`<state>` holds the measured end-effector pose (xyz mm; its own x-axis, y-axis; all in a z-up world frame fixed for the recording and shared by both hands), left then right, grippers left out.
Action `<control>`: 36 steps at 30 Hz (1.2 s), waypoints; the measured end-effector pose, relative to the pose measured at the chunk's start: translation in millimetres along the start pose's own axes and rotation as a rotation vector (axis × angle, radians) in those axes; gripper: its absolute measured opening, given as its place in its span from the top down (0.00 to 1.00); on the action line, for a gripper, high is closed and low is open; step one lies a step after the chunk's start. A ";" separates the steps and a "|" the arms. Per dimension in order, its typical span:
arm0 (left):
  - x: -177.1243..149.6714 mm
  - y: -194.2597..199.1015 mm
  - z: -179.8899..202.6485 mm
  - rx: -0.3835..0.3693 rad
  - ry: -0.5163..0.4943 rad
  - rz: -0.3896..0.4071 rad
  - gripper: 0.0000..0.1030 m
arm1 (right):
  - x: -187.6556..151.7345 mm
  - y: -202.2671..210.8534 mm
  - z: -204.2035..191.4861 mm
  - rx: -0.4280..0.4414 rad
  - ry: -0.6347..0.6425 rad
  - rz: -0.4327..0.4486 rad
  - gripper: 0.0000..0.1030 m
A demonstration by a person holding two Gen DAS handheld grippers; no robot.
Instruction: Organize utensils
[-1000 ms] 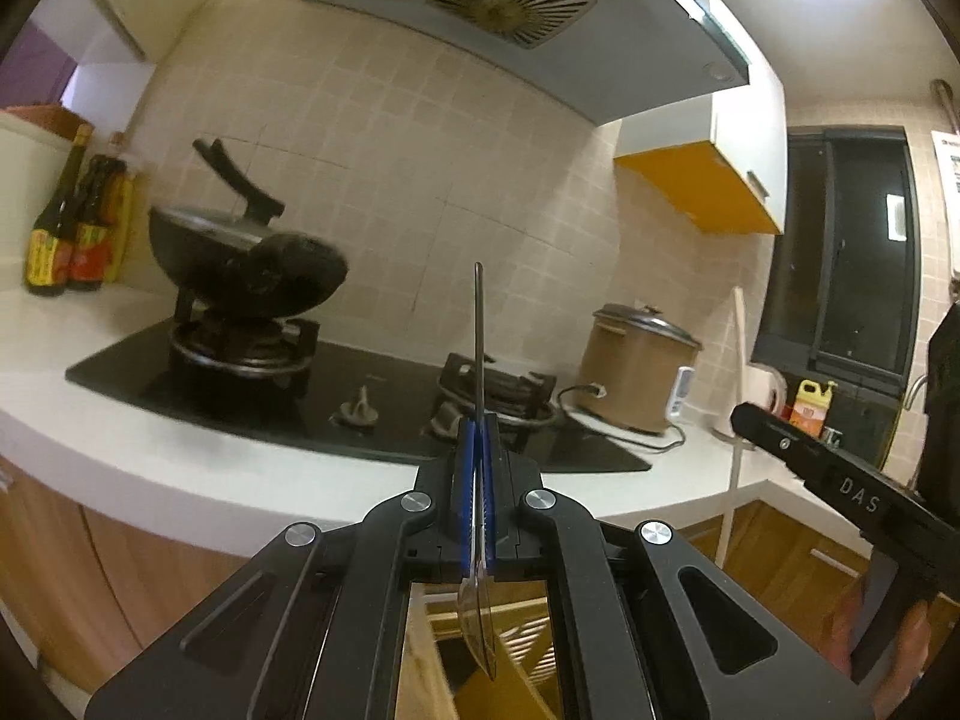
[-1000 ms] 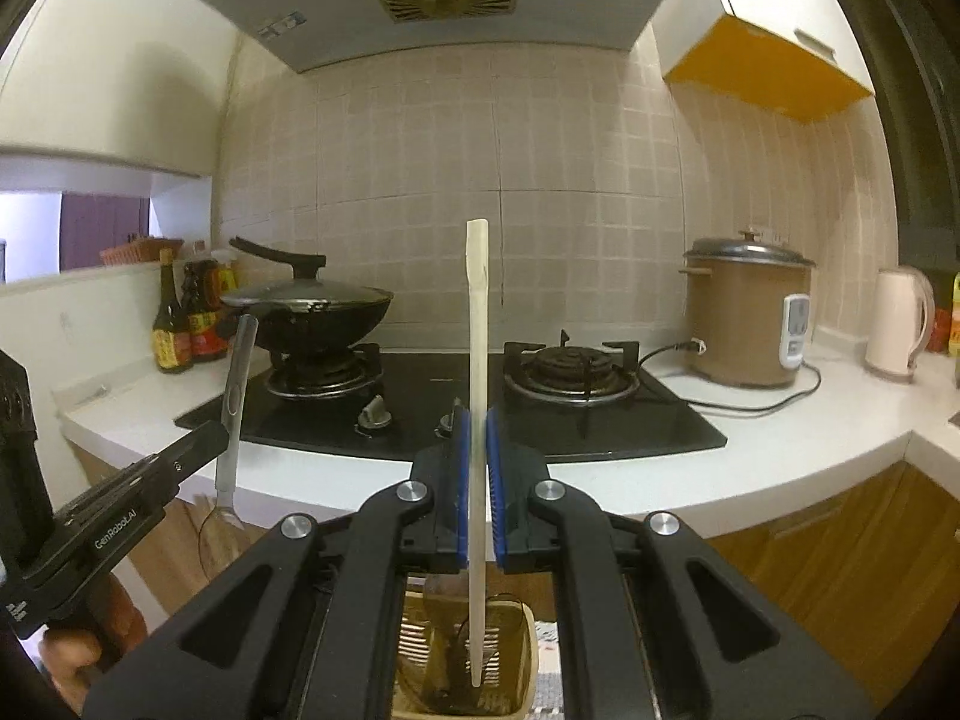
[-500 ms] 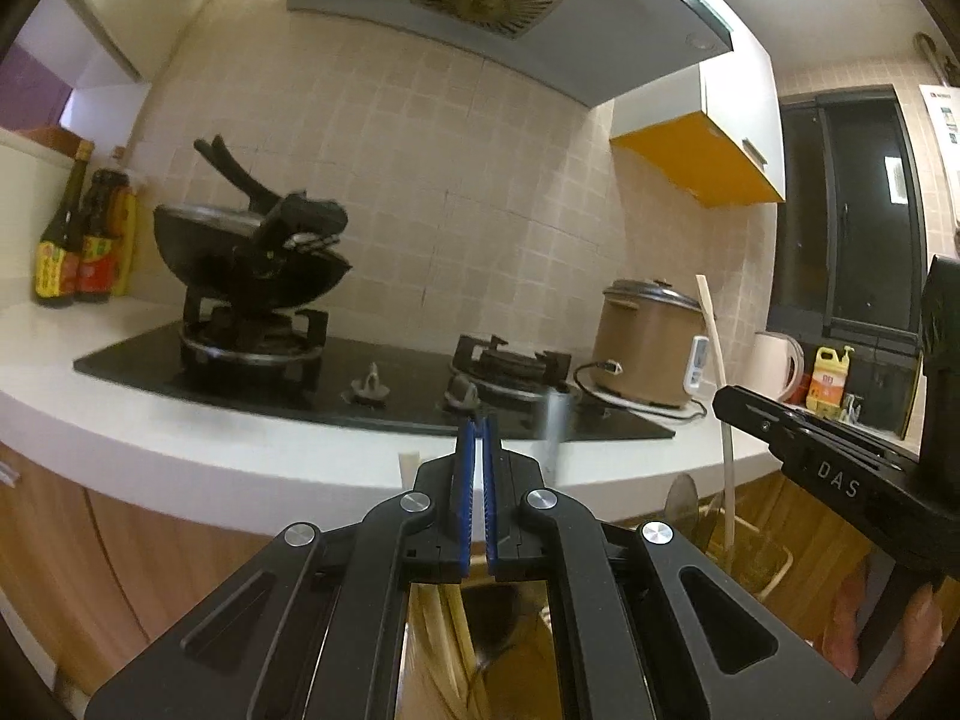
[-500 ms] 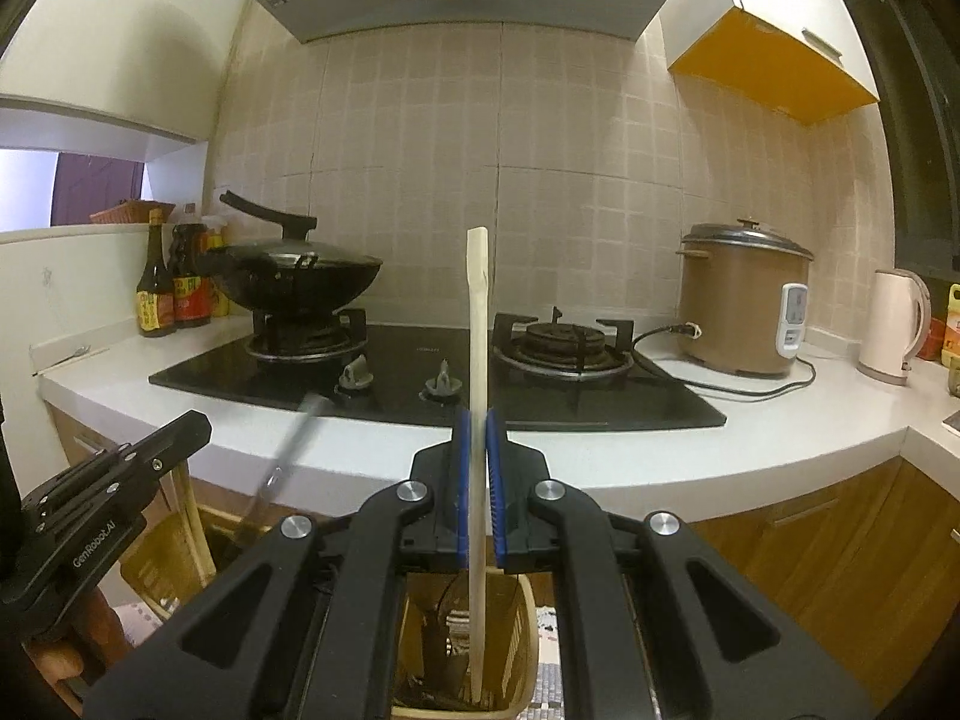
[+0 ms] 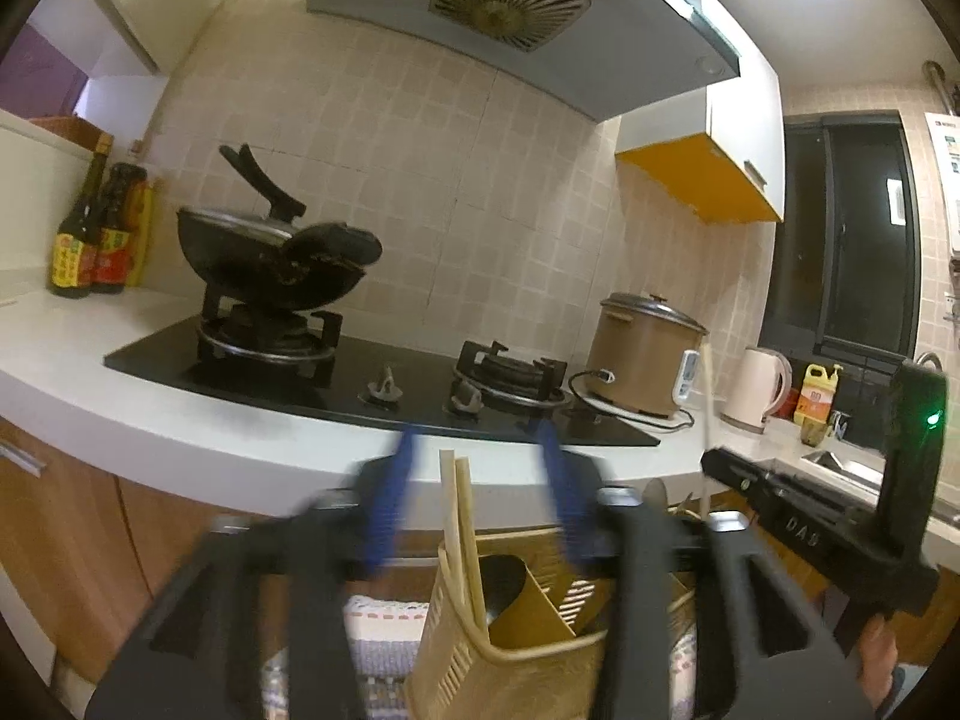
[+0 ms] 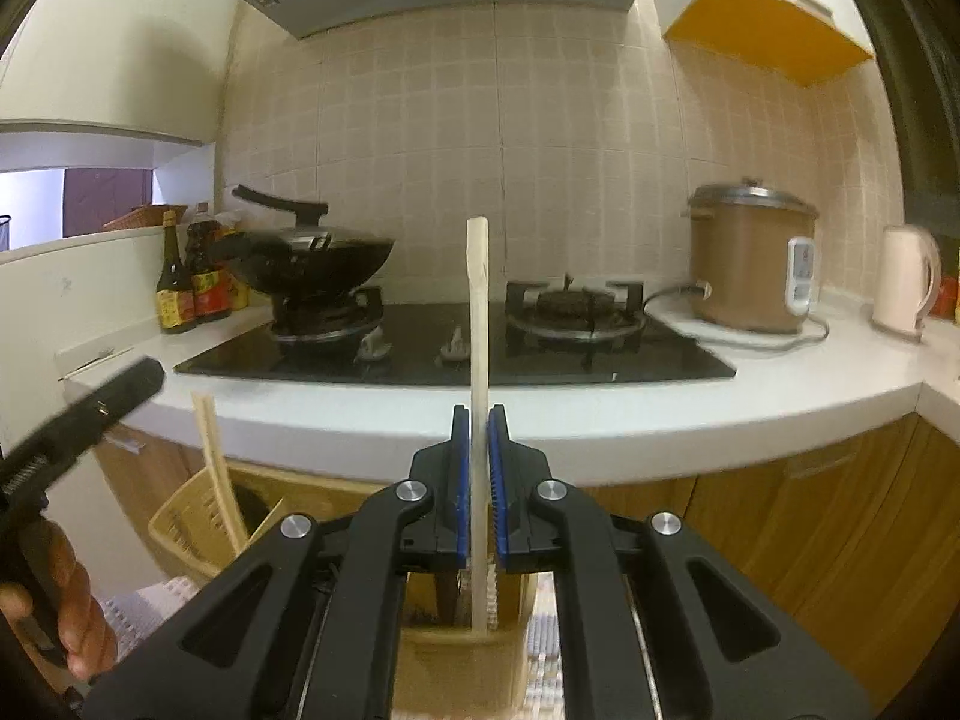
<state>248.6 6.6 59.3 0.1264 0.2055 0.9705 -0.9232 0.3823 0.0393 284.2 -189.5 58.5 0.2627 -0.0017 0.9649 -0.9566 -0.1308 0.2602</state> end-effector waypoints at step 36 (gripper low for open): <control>-70.3 132.6 65.9 0.186 -0.086 -0.128 0.14 | -101.5 160.3 3.1 -0.112 -0.037 -0.123 0.27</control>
<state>93.3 -16.5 11.9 0.2227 0.0852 0.9712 -0.9537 0.2257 0.1989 104.6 -213.4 2.1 0.3810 -0.0293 0.9241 -0.9246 -0.0212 0.3805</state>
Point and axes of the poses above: each gripper's, at about its wrist camera, not at the fingertips, and y roughly against the way its jaws point, z to its right, x to its top, the point moved 6 cm from there along -y, roughly the way its jaws point, and after that the axes turned 7 degrees about -x, right-handed, at the moved point
